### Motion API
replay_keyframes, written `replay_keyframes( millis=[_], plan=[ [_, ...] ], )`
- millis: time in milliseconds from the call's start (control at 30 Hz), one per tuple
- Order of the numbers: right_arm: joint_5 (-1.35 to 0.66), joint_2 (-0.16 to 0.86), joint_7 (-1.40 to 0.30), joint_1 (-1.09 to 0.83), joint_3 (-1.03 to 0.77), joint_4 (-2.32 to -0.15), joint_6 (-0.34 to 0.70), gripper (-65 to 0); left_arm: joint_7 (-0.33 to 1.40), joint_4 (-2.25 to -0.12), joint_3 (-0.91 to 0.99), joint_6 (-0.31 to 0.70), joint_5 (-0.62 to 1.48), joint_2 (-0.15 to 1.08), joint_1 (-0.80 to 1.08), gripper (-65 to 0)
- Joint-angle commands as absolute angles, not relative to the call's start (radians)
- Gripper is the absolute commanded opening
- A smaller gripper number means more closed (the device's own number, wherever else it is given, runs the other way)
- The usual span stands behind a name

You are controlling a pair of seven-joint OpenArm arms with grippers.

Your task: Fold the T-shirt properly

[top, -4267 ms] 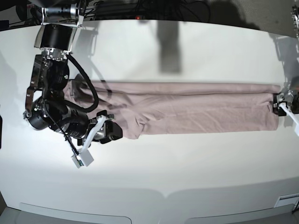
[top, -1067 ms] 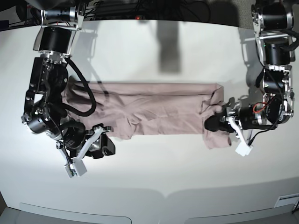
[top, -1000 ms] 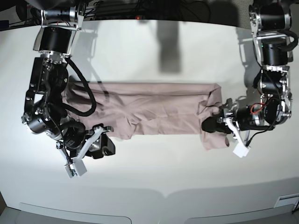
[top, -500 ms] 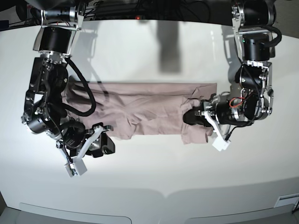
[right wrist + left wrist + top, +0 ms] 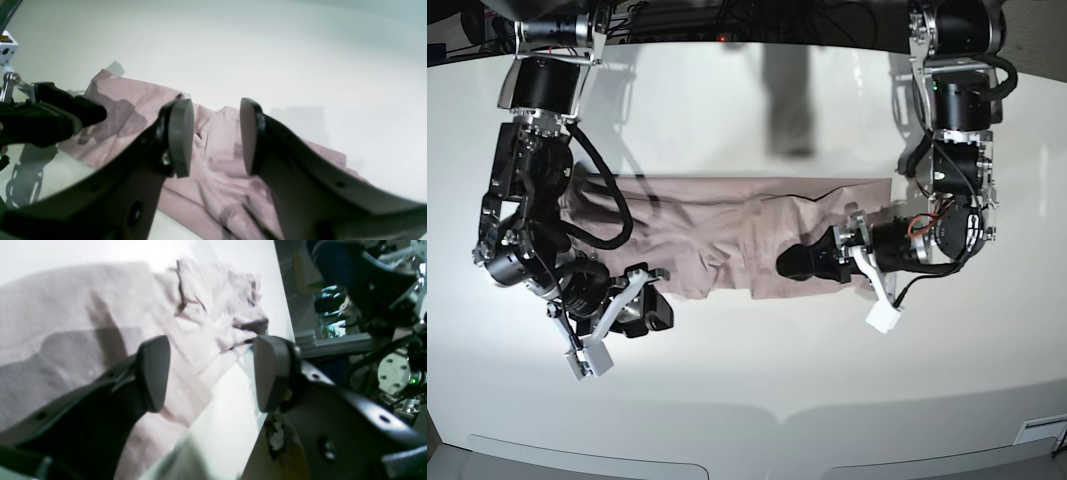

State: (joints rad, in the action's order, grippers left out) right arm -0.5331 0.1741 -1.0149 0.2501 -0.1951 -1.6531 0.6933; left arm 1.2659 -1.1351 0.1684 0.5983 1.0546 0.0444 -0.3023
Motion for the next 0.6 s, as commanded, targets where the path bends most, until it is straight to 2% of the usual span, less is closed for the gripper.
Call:
replay_keyframes(
  millis=[0, 100, 233, 333, 567],
  plan=[
    [-0.553, 0.177, -0.991, 0.277, -0.197, -1.673, 0.698, -41.0, 1.257, -1.154, 0.170, 0.602, 1.082, 0.047, -0.330, -26.4],
    [-0.553, 0.177, -0.993, 0.280, -0.197, -1.673, 0.698, -41.0, 1.256, -1.154, 0.170, 0.606, 1.081, 0.067, -0.338, -26.4],
    [-0.548, 0.178, -1.024, 0.282, -0.197, -1.673, 0.698, -41.0, 1.234, -1.154, 0.170, 0.662, 1.045, 0.121, -0.381, -26.4],
    [-0.470, 0.178, -1.024, 0.282, -0.217, -1.673, 0.698, -41.0, 1.227, -1.154, 0.170, 0.661, 1.008, 0.170, -0.430, -26.4],
    [-0.398, 0.191, -1.013, 0.279, -0.419, -1.673, 0.614, -41.0, 1.189, -1.185, 0.170, 0.660, 0.866, 0.228, -0.497, -26.4]
  ],
)
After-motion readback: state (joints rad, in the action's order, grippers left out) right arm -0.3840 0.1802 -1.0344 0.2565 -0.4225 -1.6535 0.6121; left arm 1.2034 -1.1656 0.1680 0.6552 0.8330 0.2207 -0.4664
